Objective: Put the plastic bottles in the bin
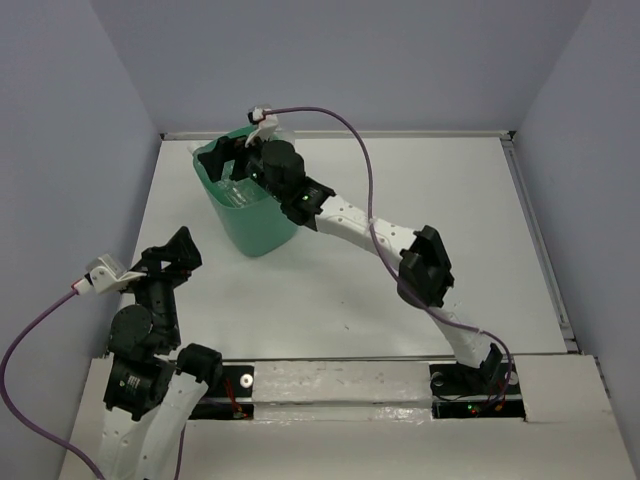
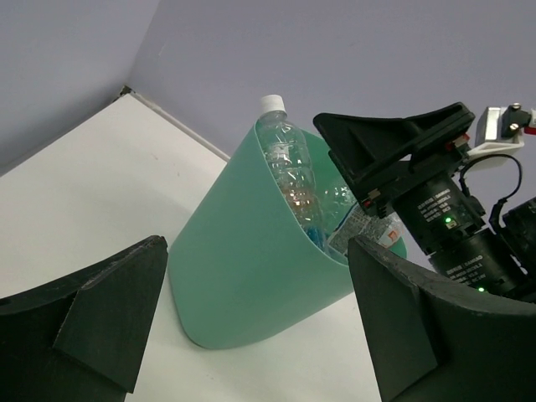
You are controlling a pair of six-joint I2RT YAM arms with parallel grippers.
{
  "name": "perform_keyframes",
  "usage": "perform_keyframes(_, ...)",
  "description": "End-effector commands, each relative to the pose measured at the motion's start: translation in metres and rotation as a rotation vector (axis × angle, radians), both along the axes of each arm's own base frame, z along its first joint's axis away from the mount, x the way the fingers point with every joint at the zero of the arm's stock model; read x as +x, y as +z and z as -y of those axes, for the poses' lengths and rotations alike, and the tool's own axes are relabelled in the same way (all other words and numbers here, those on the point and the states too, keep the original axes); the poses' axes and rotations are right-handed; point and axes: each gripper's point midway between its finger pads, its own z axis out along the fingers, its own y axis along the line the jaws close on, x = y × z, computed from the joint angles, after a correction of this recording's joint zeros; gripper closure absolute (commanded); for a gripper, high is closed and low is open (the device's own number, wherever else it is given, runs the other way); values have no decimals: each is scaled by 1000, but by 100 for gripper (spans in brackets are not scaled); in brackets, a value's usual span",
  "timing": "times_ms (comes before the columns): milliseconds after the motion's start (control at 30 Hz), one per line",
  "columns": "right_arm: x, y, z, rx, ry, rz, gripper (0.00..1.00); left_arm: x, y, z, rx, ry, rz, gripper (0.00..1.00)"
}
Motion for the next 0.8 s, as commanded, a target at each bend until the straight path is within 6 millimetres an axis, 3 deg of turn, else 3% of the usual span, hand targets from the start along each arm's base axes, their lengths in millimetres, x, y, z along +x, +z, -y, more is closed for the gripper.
perform_keyframes(0,-43,130,26,199,51,176,0,-1,20,-4,0,20,45,1)
perform_keyframes(267,-93,177,44,323,229,213,0,0,19,-6,18,31,36,1)
perform_keyframes(333,-100,183,56,326,227,221,0,-1,19,-5,33,21,33,1)
perform_keyframes(367,-115,212,81,367,214,263,0,0,19,-4,37,16,31,1)
perform_keyframes(400,-115,187,84,320,204,236,1,-1,19,-3,39,10,33,1)
perform_keyframes(433,-120,184,94,299,192,253,1,-1,19,0,44,-4,36,1)
perform_keyframes(467,-129,178,122,283,144,249,5,-2,19,2,43,-19,44,1)
perform_keyframes(533,-139,167,152,228,93,277,12,-3,22,12,52,-76,56,1)
perform_keyframes(567,-157,189,192,254,44,313,23,-3,24,15,54,-97,65,1)
perform_keyframes(600,-162,179,208,229,20,308,41,-4,27,19,60,-119,73,1)
perform_keyframes(633,-158,130,220,112,-35,260,67,-4,30,26,65,-156,79,1)
perform_keyframes(667,-164,119,237,87,-61,247,79,-5,32,28,66,-173,84,1)
perform_keyframes(700,-168,111,255,66,-94,236,91,-5,34,32,66,-190,88,1)
perform_keyframes(733,-184,101,286,62,-118,233,96,-7,39,35,68,-213,102,1)
perform_keyframes(767,-191,91,302,51,-135,217,97,-8,43,37,63,-224,113,1)
